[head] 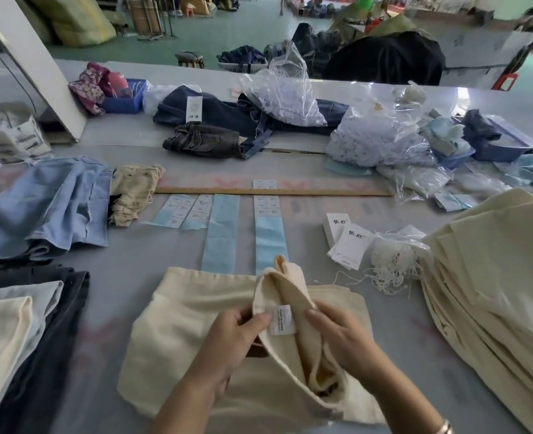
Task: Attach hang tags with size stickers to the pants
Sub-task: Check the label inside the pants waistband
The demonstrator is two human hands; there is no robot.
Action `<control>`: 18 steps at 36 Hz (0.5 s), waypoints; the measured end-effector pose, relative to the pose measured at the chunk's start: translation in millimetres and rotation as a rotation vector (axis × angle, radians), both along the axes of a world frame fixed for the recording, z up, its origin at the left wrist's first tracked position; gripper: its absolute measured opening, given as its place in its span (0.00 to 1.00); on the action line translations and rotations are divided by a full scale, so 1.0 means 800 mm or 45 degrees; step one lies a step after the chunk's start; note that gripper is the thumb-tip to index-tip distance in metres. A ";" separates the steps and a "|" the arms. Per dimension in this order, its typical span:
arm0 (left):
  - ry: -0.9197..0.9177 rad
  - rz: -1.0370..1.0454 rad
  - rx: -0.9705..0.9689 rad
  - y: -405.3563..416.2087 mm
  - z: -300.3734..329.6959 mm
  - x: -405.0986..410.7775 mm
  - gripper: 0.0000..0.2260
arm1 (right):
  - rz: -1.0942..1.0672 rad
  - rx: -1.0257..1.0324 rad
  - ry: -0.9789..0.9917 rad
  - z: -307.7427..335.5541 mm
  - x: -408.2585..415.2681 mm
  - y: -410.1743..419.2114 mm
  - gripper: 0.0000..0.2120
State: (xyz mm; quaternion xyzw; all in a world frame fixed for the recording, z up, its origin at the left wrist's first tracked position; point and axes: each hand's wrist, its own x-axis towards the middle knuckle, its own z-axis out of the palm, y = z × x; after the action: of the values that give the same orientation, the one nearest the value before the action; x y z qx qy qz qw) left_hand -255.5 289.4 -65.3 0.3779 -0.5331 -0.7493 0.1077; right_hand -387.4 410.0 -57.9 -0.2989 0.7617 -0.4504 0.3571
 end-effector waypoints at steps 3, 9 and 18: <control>0.005 0.038 0.002 -0.003 0.002 0.008 0.09 | -0.126 -0.106 -0.212 0.013 -0.017 0.005 0.10; 0.087 0.017 0.153 0.009 0.000 0.016 0.09 | -0.313 -0.126 -0.698 0.027 -0.037 0.005 0.21; 0.223 0.079 0.154 0.027 0.000 0.011 0.04 | -0.335 -0.051 -1.132 0.018 -0.060 -0.008 0.14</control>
State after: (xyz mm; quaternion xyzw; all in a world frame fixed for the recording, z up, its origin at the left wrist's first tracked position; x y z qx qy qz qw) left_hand -246.4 311.3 -65.6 0.3328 -0.4634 -0.8067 0.1539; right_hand -435.4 404.0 -43.6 0.0155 0.5571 -0.5911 0.5831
